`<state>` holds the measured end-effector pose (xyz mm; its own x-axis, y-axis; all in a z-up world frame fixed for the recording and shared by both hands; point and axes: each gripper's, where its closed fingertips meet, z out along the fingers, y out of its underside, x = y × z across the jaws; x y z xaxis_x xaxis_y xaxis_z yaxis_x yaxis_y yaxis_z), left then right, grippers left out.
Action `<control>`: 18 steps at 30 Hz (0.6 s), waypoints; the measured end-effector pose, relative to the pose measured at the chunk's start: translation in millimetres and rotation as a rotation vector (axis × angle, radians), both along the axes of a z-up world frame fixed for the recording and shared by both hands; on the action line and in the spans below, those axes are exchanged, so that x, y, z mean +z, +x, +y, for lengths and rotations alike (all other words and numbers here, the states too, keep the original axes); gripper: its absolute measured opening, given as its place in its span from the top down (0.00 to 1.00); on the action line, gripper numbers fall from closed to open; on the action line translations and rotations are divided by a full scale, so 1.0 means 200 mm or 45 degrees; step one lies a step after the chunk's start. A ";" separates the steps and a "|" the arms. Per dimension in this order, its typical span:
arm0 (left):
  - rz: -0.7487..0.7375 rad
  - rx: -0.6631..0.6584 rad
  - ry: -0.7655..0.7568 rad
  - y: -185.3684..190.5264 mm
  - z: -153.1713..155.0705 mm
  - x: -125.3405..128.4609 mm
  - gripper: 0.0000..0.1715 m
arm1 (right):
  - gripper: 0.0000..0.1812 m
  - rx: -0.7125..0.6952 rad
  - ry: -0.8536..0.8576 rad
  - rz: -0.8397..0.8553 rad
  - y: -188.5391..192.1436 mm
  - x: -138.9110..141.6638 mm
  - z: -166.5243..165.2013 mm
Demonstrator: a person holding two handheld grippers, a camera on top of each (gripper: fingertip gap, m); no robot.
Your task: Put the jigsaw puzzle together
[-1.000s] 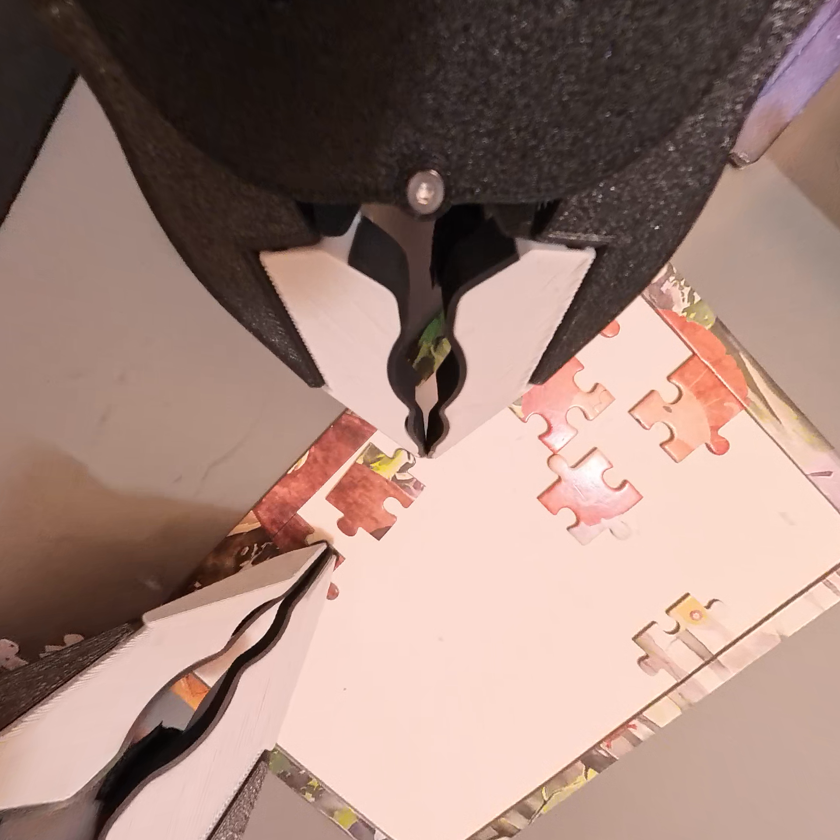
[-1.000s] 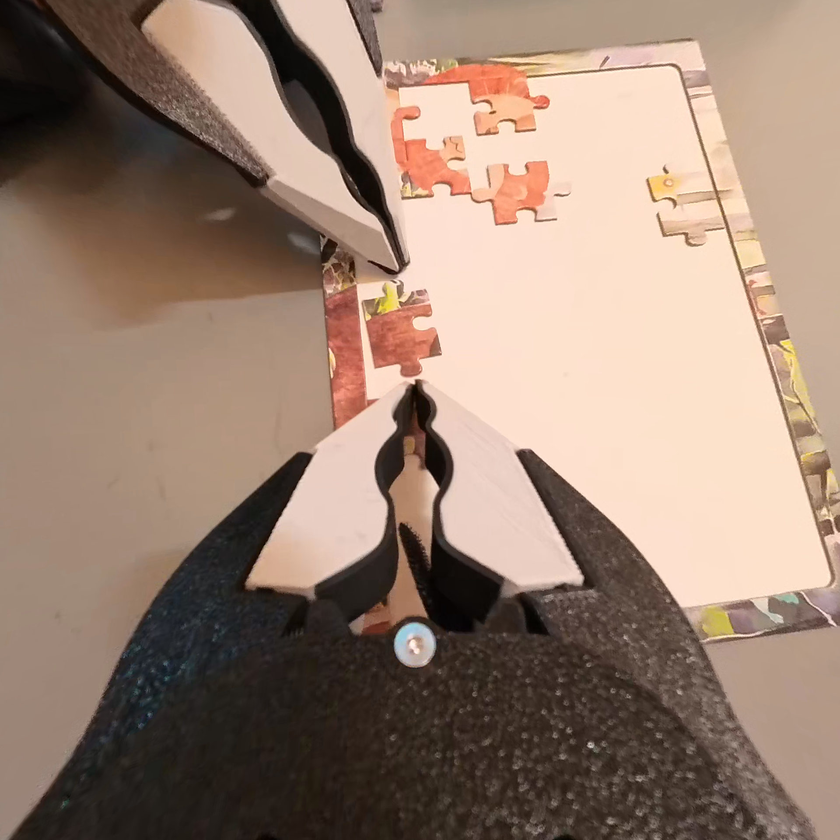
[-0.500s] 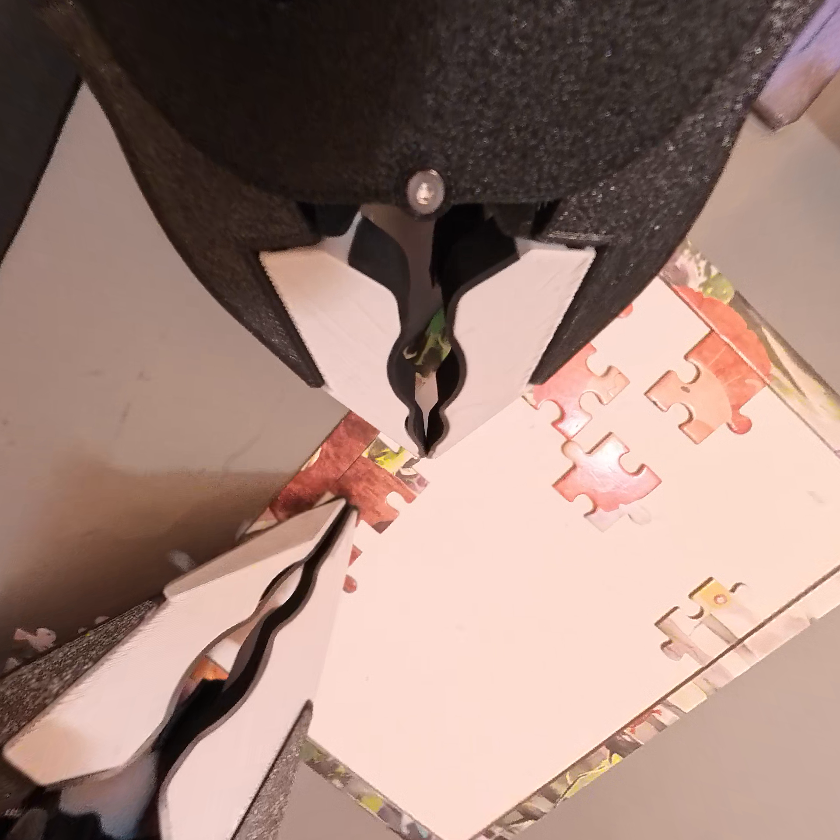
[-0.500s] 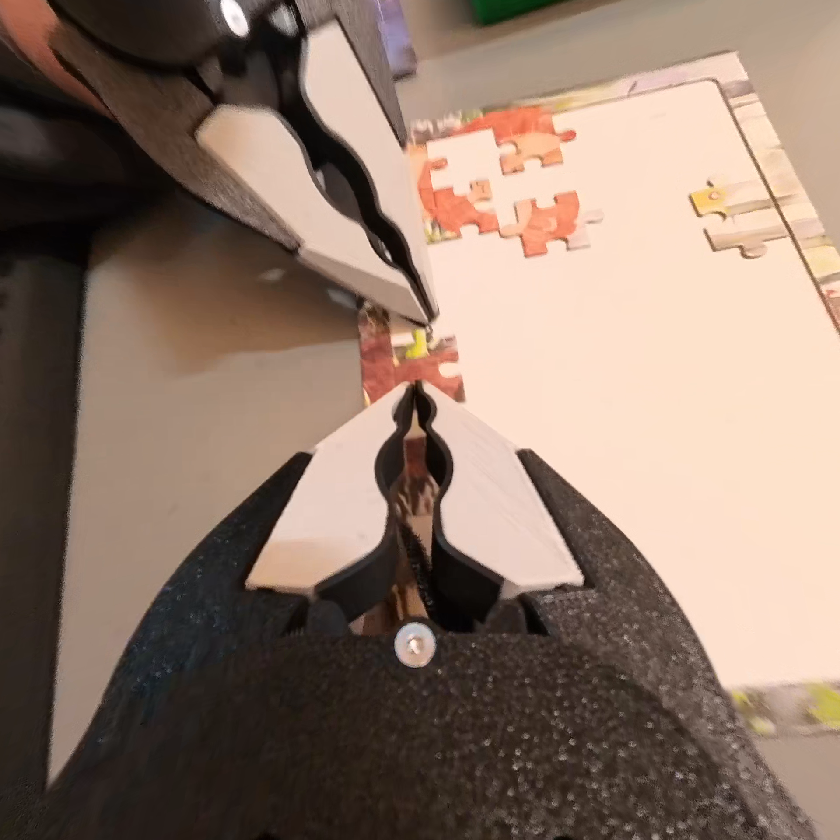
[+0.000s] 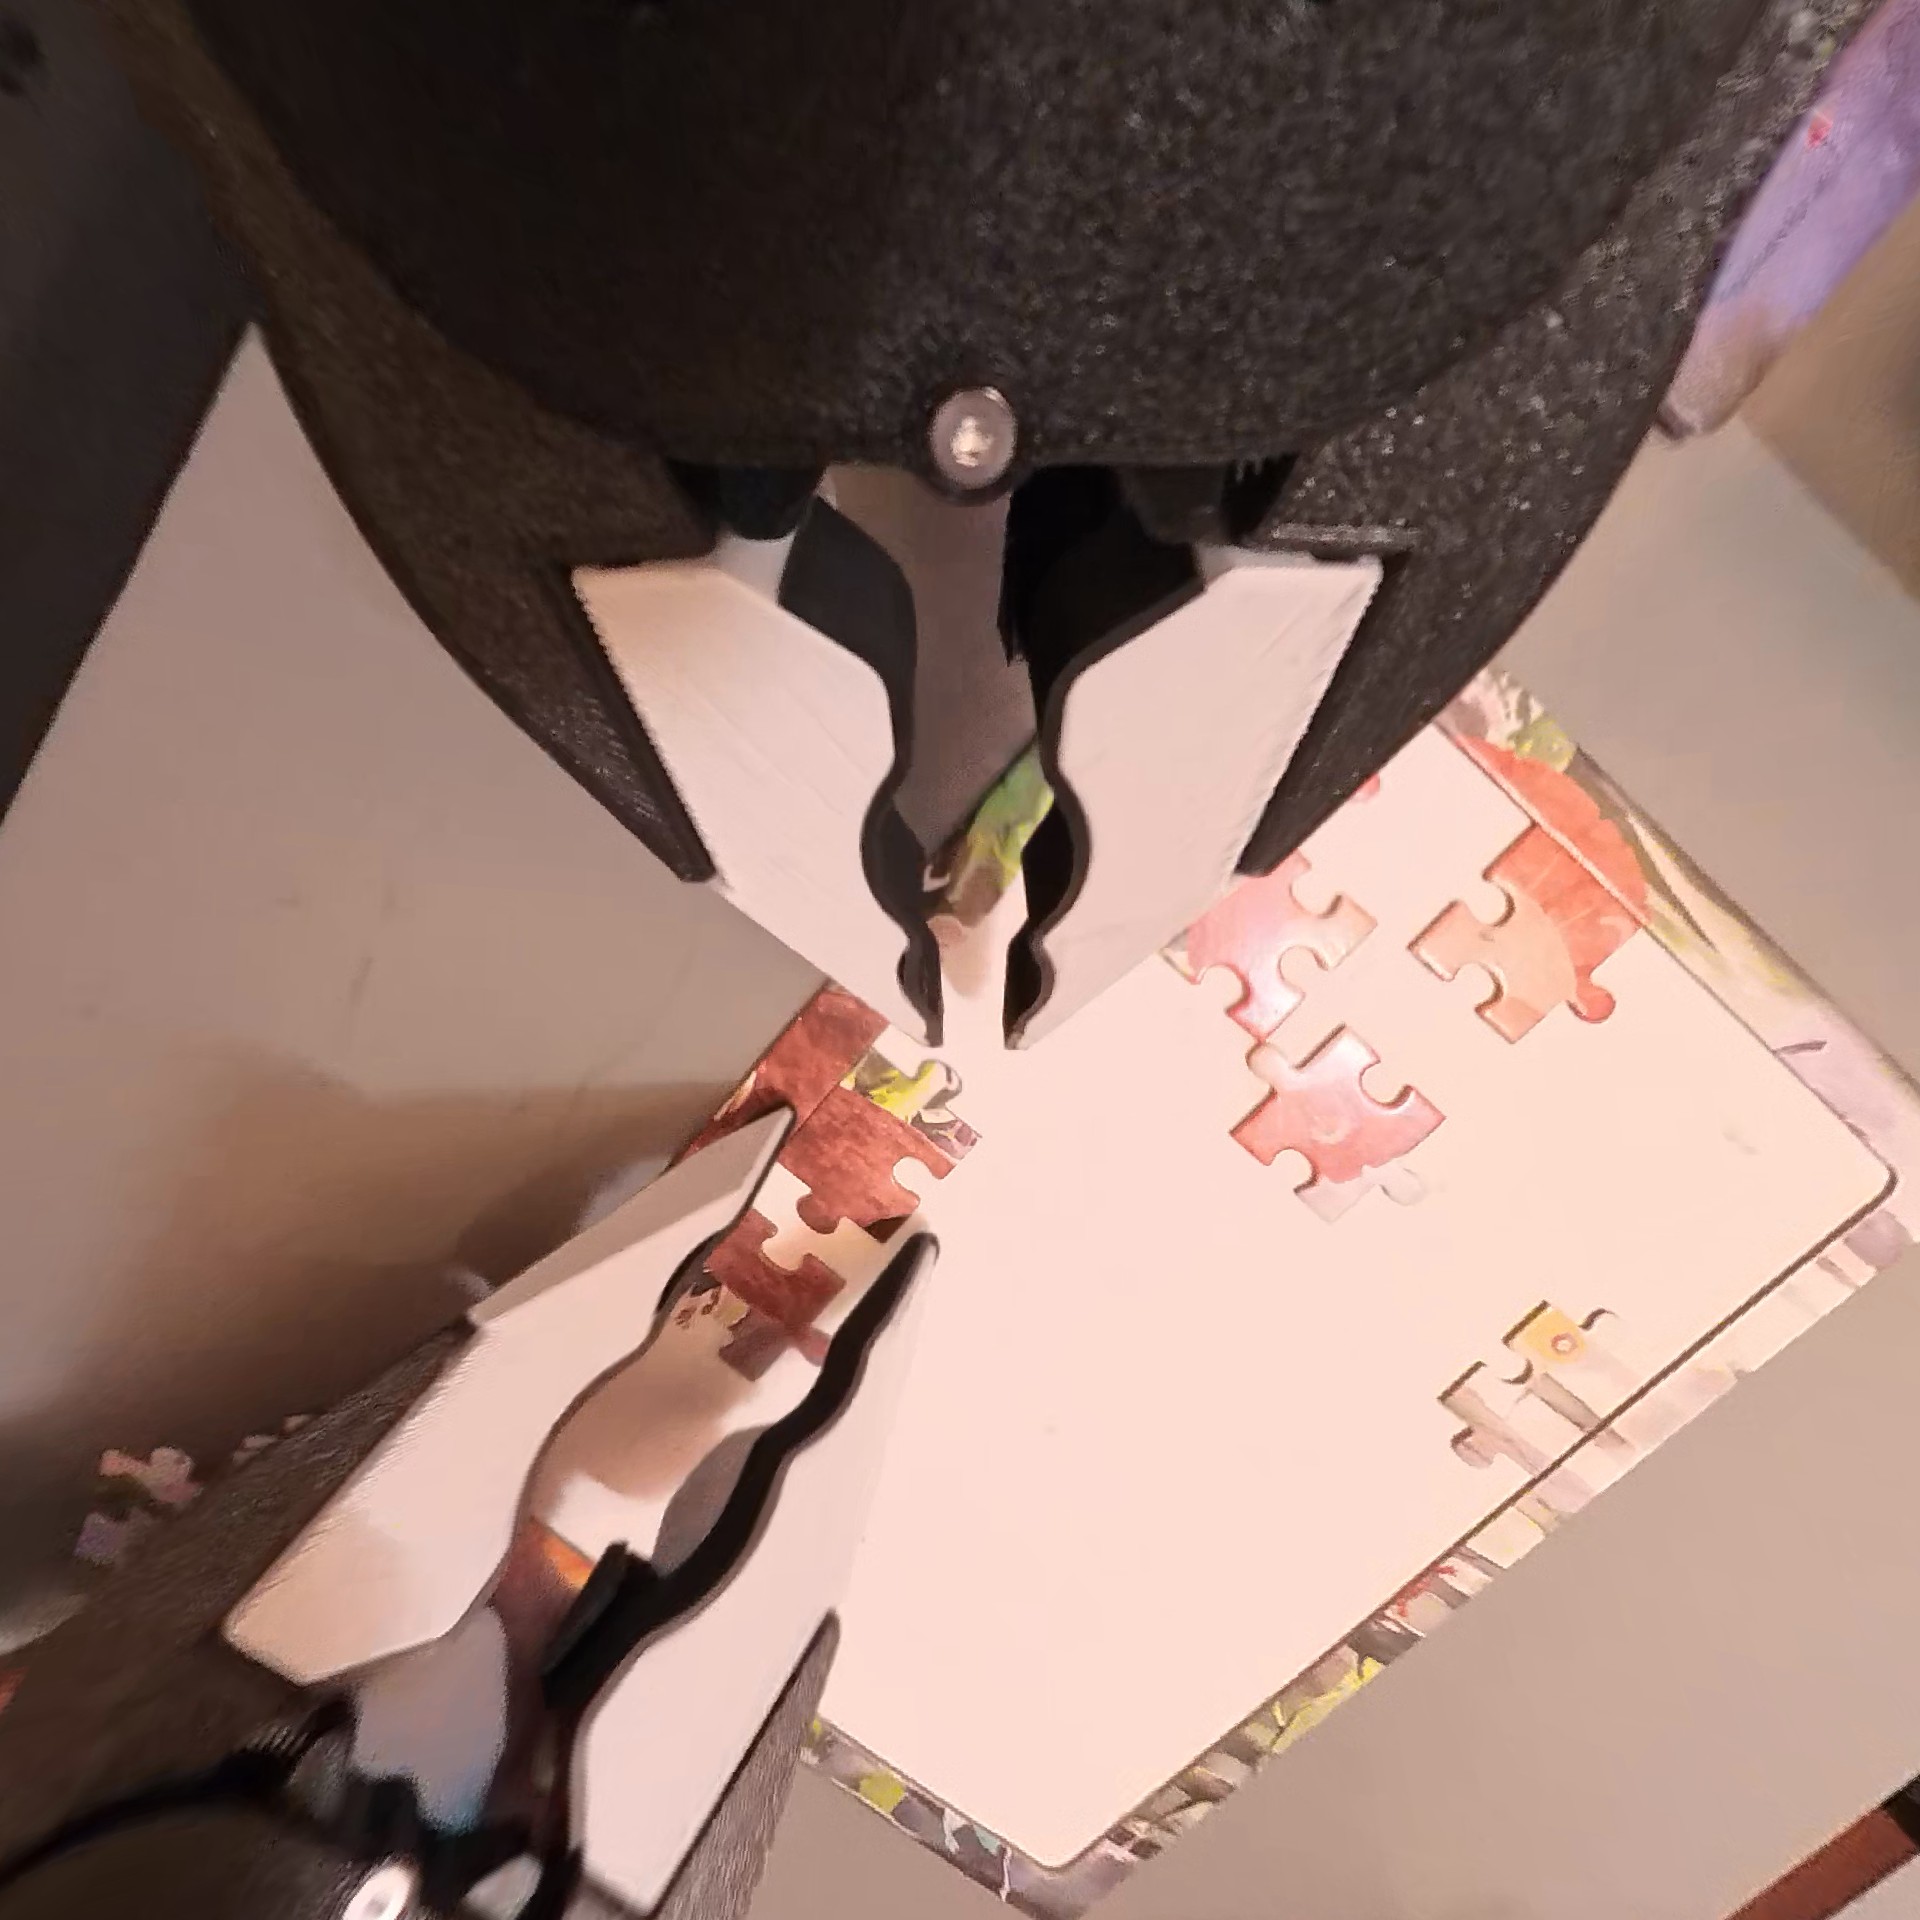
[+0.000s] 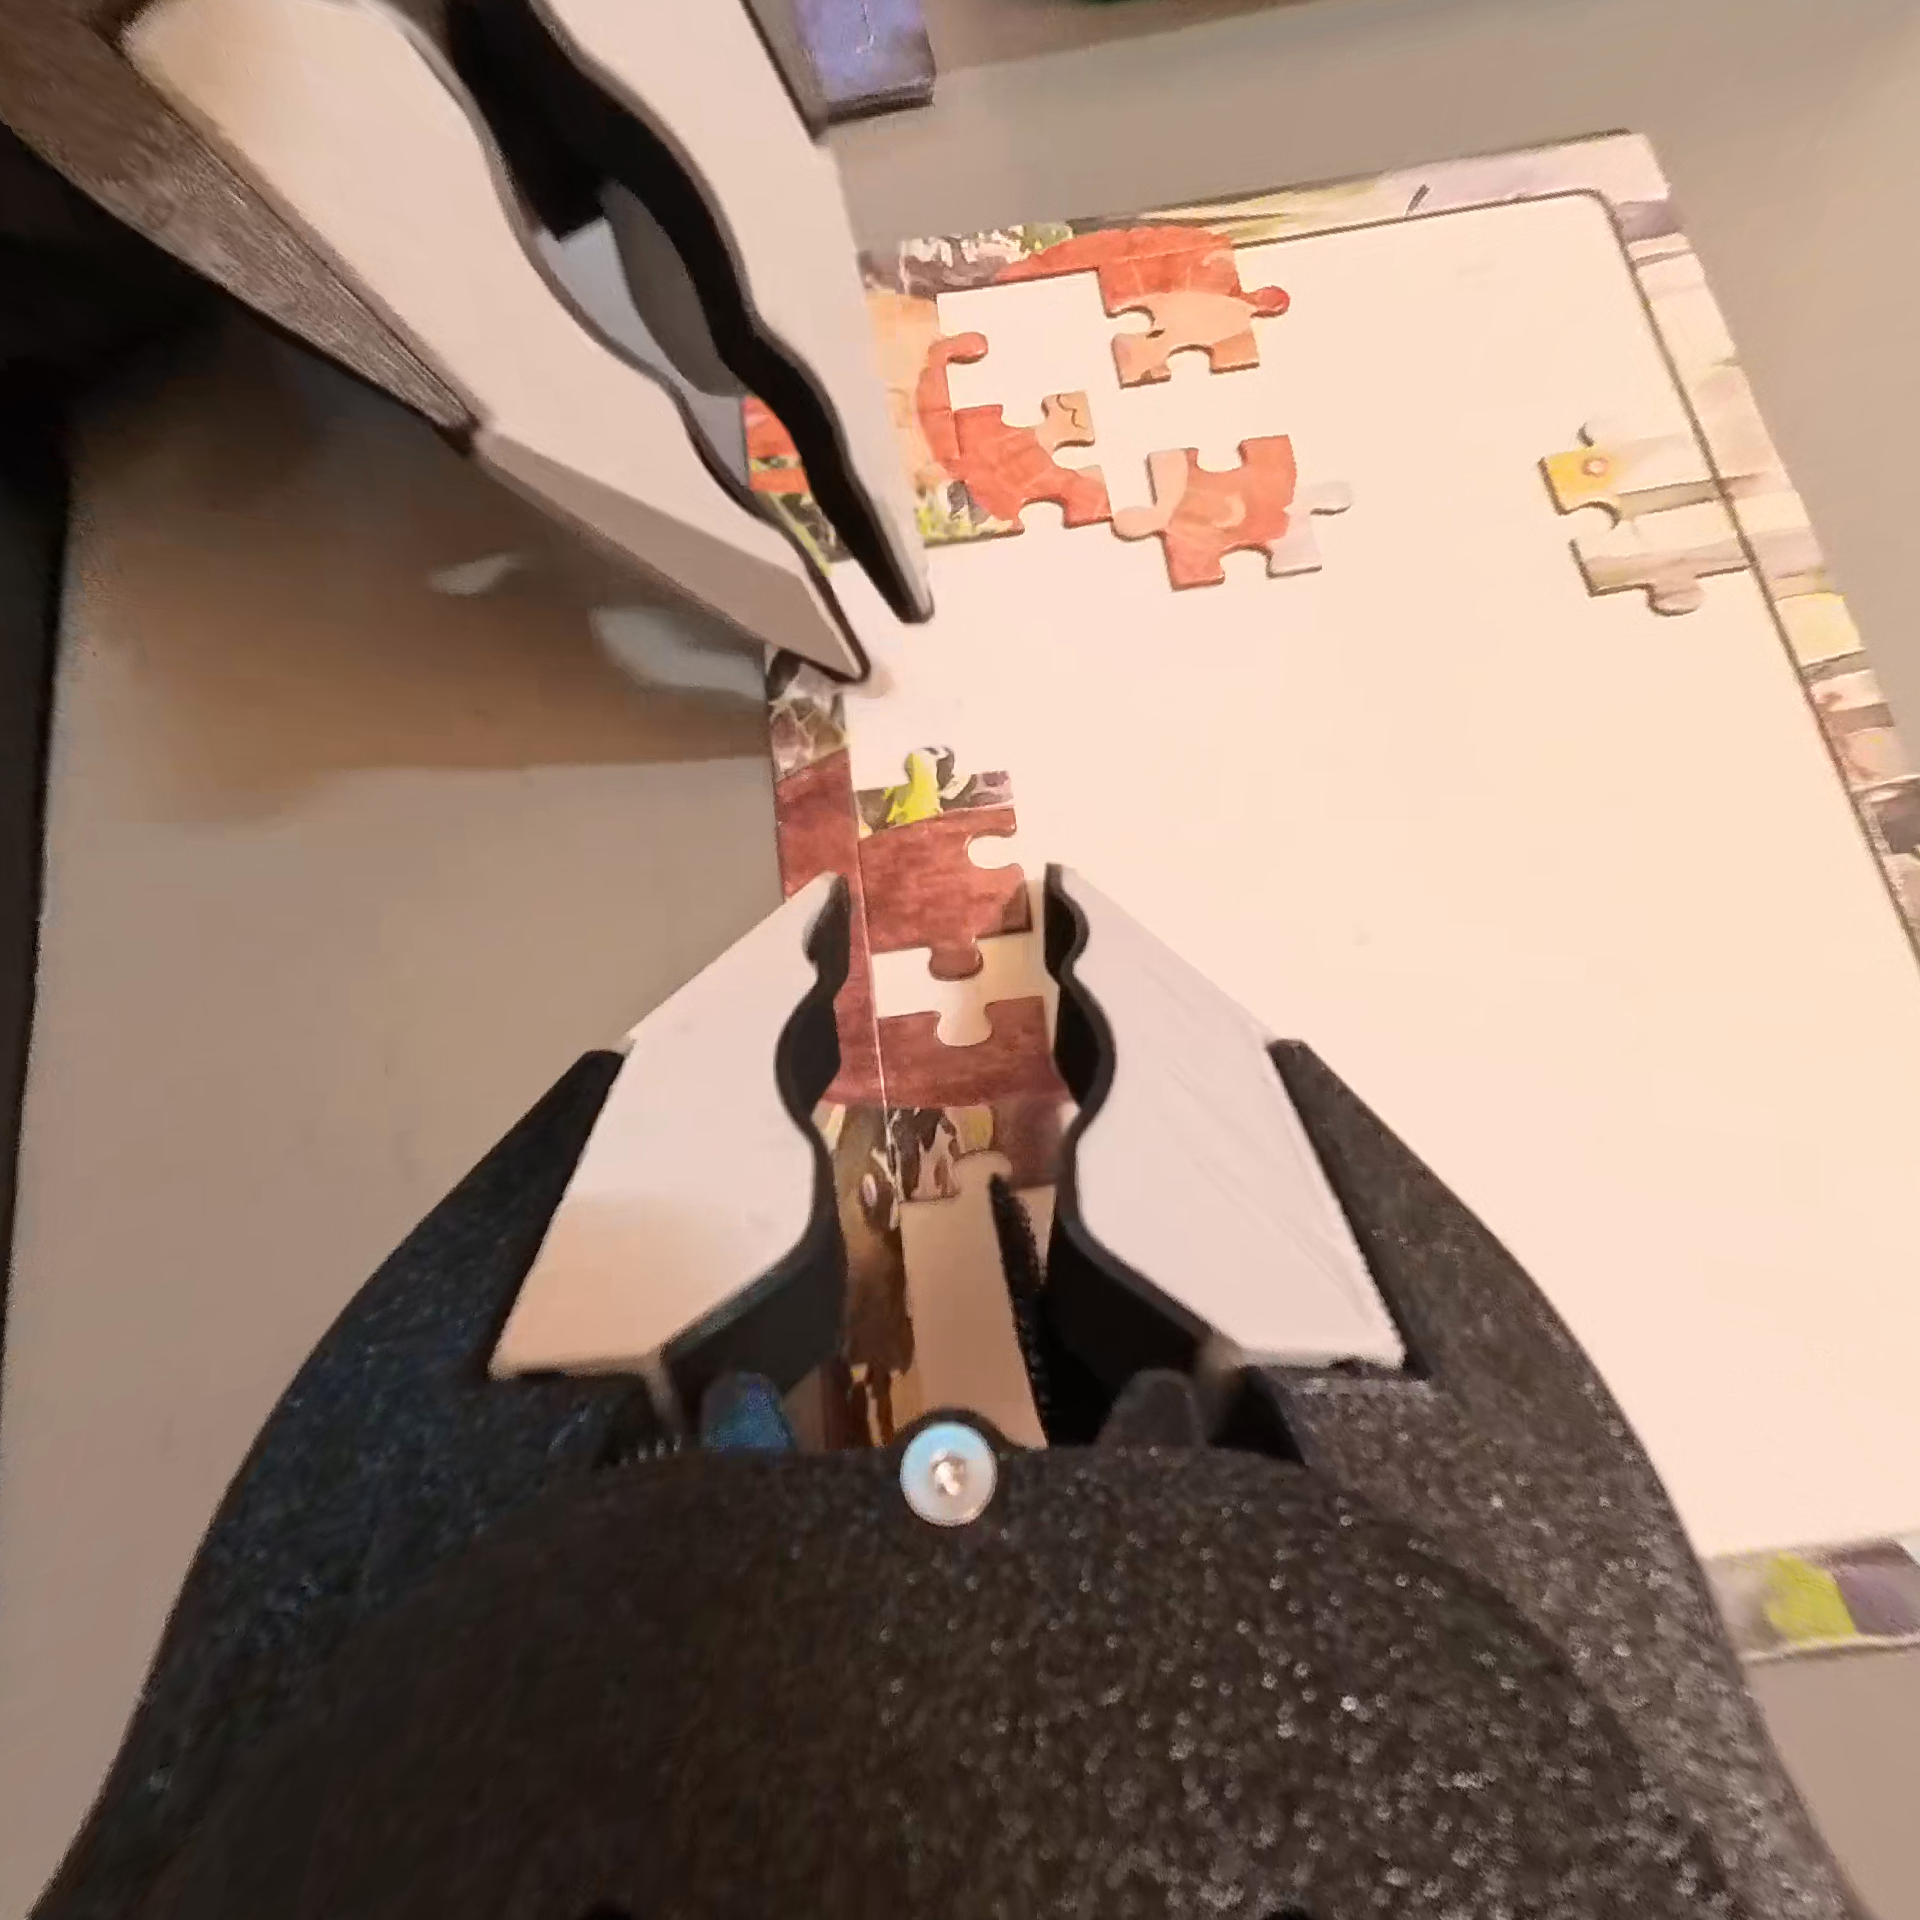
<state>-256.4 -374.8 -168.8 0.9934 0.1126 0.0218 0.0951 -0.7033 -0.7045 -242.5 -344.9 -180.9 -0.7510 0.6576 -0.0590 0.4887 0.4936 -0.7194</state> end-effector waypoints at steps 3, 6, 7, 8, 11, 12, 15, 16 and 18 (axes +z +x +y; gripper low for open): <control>0.011 0.040 -0.001 0.02 -0.05 0.00 0.94 | 0.81 -0.008 -0.008 -0.010 0.00 -0.01 0.02; 0.036 0.026 -0.045 0.07 -0.07 -0.06 0.97 | 0.82 0.006 -0.004 -0.014 0.01 -0.01 0.01; 0.033 0.033 -0.040 0.08 -0.07 -0.06 1.00 | 0.83 0.015 0.000 -0.018 0.02 -0.01 0.00; 0.024 0.042 -0.036 0.08 -0.06 -0.06 1.00 | 0.83 0.014 0.000 -0.022 0.02 0.00 0.00; 0.036 0.053 -0.051 0.08 -0.06 -0.07 1.00 | 0.80 0.019 -0.007 -0.042 0.03 0.00 -0.01; 0.035 0.057 -0.051 0.08 -0.06 -0.07 1.00 | 0.79 0.024 -0.015 -0.054 0.04 0.00 -0.01; 0.020 0.065 -0.042 0.08 -0.06 -0.07 1.00 | 0.77 0.025 -0.048 -0.079 0.05 0.01 -0.02; 0.021 0.065 -0.042 0.08 -0.06 -0.07 1.00 | 0.76 0.027 -0.055 -0.076 0.05 0.02 -0.02; 0.028 0.066 -0.046 0.08 -0.06 -0.07 1.00 | 0.76 0.029 -0.073 -0.062 0.05 0.04 -0.02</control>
<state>-239.9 -386.9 -182.2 0.9864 0.1642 -0.0052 0.1167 -0.7227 -0.6813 -232.5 -349.3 -172.5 -0.7612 0.6347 -0.1328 0.5127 0.4637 -0.7225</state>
